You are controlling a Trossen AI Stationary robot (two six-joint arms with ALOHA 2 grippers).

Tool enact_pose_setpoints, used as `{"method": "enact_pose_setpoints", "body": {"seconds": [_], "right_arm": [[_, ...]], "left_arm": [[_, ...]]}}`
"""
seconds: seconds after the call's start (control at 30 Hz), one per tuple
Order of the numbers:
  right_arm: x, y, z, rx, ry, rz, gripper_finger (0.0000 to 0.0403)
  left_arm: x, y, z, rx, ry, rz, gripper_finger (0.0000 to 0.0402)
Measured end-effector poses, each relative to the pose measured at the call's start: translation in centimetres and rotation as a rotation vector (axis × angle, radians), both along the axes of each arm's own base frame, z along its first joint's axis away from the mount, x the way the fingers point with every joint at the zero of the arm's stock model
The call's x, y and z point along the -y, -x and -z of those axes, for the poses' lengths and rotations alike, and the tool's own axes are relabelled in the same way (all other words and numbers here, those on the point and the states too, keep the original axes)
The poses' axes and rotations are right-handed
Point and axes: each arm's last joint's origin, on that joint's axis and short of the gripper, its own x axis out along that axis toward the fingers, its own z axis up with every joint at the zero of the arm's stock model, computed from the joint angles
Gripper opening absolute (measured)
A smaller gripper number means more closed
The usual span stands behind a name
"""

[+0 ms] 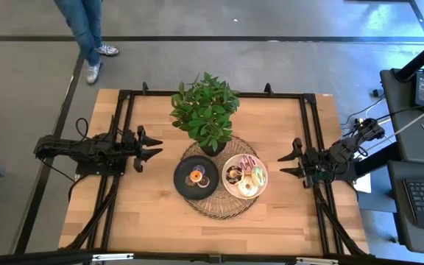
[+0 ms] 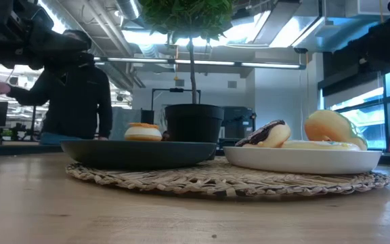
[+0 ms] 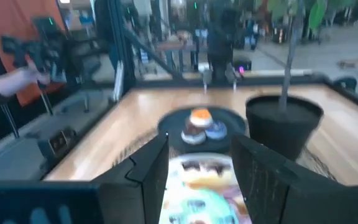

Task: Pick & Place donuts
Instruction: Return to Home Position

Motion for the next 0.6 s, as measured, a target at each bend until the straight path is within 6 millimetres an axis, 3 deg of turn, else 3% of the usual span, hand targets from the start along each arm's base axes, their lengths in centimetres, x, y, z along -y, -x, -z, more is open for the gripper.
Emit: {"method": "enact_pose_setpoints", "body": {"seconds": [0.27, 0.6], "right_arm": [[-0.2, -0.7, 1.4, 0.122, 0.038, 0.022, 0.0173], [0.8, -1.2, 1.3, 0.133, 0.092, 0.130, 0.0173]], "left_arm": [[0.0, 0.0, 0.0, 0.000, 0.000, 0.000, 0.0144], [0.0, 0.0, 0.0, 0.000, 0.000, 0.000, 0.0146]]}}
